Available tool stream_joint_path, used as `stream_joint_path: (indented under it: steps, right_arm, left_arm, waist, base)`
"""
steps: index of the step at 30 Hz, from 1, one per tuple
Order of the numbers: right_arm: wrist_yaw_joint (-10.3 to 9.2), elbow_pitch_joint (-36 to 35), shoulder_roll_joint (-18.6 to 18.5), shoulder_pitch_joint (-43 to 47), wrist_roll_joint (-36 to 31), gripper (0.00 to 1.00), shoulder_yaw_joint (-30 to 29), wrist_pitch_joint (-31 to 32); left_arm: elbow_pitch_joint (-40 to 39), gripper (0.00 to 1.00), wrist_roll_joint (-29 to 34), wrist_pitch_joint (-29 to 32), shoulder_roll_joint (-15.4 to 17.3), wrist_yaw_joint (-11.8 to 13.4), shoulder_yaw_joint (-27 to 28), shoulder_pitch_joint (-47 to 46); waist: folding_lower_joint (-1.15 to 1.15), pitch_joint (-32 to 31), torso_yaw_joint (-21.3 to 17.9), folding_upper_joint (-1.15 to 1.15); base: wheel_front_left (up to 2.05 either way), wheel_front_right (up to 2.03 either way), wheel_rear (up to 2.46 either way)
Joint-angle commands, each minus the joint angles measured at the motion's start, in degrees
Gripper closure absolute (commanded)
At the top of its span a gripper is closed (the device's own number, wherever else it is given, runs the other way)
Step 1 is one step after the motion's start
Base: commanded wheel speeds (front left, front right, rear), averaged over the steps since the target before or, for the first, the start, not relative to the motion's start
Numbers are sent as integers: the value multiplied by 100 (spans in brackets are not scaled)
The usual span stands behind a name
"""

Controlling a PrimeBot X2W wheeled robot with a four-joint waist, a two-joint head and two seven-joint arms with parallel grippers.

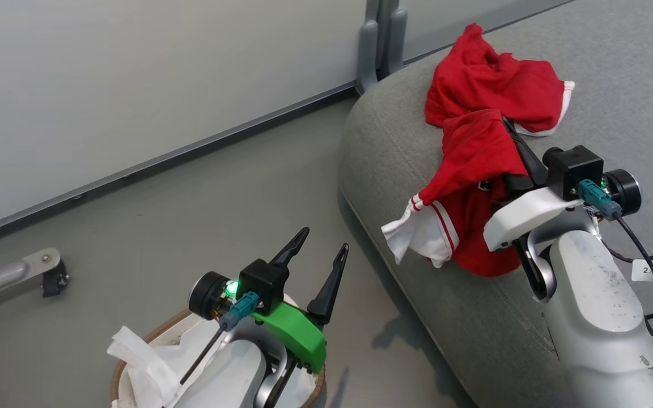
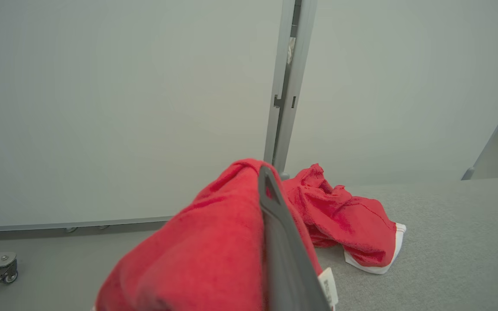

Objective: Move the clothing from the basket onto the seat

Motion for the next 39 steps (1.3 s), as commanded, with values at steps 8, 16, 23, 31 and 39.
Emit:
stream_joint_path:
  steps: [8, 16, 23, 31, 39]
  right_arm:
    - [-8, 25, -50, -185, -150, 100, -346, -1]
    - [-8, 297, -671, -1380, -244, 100, -655, -2]
    - [-8, 614, -1390, -2832, -312, 100, -1136, -1]
    - [-8, 1030, -1614, -3348, -382, 100, -1602, -1]
    - [-8, 1330, -1245, -2893, -549, 100, -1861, -1]
  left_arm:
    - [-132, 0, 17, 3, 15, -18, -203, -180]
    - [-166, 0, 139, 2, 17, -20, -412, -557]
    - [-231, 0, 286, 2, 157, -20, -481, -979]
    - [-371, 0, 529, 3, 295, -21, -434, -1405]
    - [-488, 0, 676, 2, 384, -21, -359, -1563]
  waist:
    - [0, 431, -593, 0]
    - [0, 1136, -218, 0]
    - [0, 1990, 194, 0]
    - [0, 2923, 453, 0]
    - [0, 3360, 441, 0]
  base:
    - [0, 0, 0]
    - [0, 0, 0]
    - [0, 0, 0]
    - [0, 0, 0]
    - [0, 0, 0]
